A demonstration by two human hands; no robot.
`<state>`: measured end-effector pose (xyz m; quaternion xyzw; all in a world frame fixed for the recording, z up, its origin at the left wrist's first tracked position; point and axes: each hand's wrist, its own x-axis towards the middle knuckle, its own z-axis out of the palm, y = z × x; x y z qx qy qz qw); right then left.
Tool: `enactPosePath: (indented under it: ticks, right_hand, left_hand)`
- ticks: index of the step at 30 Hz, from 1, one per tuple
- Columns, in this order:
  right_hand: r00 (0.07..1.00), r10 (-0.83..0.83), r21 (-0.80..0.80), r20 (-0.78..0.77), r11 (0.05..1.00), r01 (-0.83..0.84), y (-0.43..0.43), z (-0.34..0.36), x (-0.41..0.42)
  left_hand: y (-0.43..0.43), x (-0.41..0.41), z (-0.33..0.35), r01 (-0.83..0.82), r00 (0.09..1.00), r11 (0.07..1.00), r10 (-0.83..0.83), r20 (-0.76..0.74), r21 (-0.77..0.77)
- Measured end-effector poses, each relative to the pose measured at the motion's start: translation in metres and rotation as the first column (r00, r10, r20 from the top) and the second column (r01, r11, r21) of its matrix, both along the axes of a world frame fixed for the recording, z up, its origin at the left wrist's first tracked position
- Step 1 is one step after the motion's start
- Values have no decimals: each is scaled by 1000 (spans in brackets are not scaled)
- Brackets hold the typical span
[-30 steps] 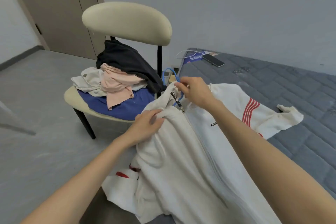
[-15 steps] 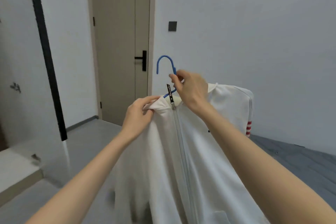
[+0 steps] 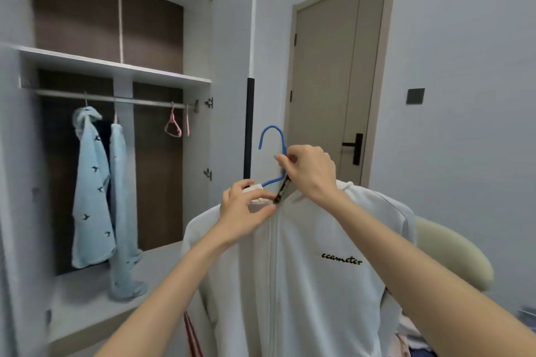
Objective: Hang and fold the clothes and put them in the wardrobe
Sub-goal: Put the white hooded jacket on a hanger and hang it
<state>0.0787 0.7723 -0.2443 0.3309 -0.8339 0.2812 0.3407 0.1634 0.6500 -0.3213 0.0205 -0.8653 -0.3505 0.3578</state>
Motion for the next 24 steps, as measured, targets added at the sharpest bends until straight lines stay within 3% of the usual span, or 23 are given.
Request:
enactPosePath:
  ticks: [4,8,14,19,24]
  right_hand:
    - [976,98,-78,194,993,-84,-38,-21,3]
    - [904,298,-149,306,953,-263,-65,-45,13]
    - [689,634,-275,351,773,-571,-96,-71,45]
    - [653,672,-201,350,734,-648,-118,-87,62]
    - [626,659,-147,417,729,-669,-130,-106,72]
  left_hand:
    - [-34,38,-23,23,999,997,-21,29,-73]
    - [-73,62,-40,-138,990,990,138,-41,8]
    - [-133,87,-53,-402,893,882,437,109,-246]
    - [-159,119,-53,-267,954,911,297,50,-315]
    - [-166,132,-70,-323,943,878,328,-47,-354]
